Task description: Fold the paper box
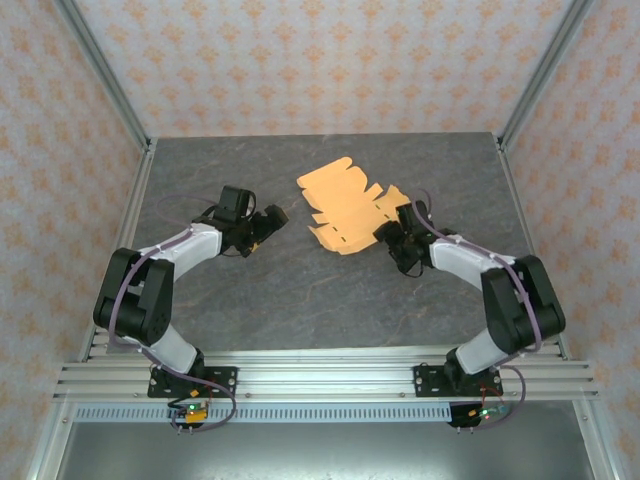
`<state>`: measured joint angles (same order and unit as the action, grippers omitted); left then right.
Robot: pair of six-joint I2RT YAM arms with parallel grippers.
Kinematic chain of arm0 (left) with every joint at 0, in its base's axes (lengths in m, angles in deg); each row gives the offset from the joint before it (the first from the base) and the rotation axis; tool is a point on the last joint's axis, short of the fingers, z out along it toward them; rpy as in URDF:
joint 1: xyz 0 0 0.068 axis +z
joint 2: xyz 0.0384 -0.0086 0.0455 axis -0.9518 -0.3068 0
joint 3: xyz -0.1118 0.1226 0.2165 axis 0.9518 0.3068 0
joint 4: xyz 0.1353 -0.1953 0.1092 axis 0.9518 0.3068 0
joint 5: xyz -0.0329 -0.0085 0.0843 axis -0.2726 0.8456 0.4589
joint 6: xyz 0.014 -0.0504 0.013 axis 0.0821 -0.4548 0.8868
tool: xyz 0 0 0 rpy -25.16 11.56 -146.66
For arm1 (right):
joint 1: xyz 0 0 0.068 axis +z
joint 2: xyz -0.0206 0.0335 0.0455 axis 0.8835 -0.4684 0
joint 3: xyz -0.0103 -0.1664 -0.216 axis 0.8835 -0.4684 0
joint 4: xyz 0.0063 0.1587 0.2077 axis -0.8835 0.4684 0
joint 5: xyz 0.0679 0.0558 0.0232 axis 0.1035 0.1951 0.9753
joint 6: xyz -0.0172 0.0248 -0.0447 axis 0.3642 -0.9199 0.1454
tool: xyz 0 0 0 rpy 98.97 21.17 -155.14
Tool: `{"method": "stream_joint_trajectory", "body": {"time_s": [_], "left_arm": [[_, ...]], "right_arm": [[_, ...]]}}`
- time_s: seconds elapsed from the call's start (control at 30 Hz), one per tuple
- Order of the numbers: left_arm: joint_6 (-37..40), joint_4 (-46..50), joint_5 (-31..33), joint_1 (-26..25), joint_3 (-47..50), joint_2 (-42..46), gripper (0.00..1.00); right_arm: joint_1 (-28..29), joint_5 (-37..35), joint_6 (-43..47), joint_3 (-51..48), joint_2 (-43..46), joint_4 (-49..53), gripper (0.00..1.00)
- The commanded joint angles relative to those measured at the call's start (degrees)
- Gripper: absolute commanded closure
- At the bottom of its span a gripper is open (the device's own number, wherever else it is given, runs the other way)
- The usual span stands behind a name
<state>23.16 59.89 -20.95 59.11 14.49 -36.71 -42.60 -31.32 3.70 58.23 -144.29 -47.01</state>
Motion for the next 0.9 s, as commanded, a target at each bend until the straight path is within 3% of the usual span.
{"method": "stream_joint_trajectory", "body": {"time_s": [0.0, 0.17, 0.3, 0.37, 0.47, 0.6, 0.73, 0.87], "left_arm": [[1.64, -0.54, 1.63, 0.01, -1.52, 0.36, 0.0], [2.33, 0.88, 2.25, 0.01, -1.49, 1.42, 0.0], [3.24, 3.01, 3.63, 0.01, -1.8, 2.06, 0.0], [3.62, 3.93, 3.78, -0.06, -1.92, 3.2, 0.0], [4.53, 5.54, 5.72, 0.08, -1.89, 6.47, 0.0], [6.96, 10.23, 10.41, 0.13, -4.54, 11.23, 0.0], [9.51, 10.8, 15.64, 0.18, -5.22, 15.43, 0.0], [14.57, 7.79, 16.33, 0.09, -5.71, 14.48, 0.0]], "right_arm": [[0.1, 3.76, -5.19, 1.09, -2.41, -13.81, 0.25], [0.14, 3.82, -3.97, 4.1, -7.88, -18.35, 0.46], [0.05, 5.39, -0.62, 6.64, -10.67, -19.39, 0.88], [0.05, 4.83, 4.37, 8.19, -9.63, -15.76, 1.0], [-0.11, 2.92, 17.4, 11.64, -7.25, -6.39, 1.0], [0.57, 9.95, 42.97, 23.07, -9.11, 13.16, 1.0], [3.38, 0.69, 64.4, 31.53, -11.72, 29.43, 0.98], [3.9, -9.06, 74.32, 34.48, -12.54, 30.45, 0.91]]}}
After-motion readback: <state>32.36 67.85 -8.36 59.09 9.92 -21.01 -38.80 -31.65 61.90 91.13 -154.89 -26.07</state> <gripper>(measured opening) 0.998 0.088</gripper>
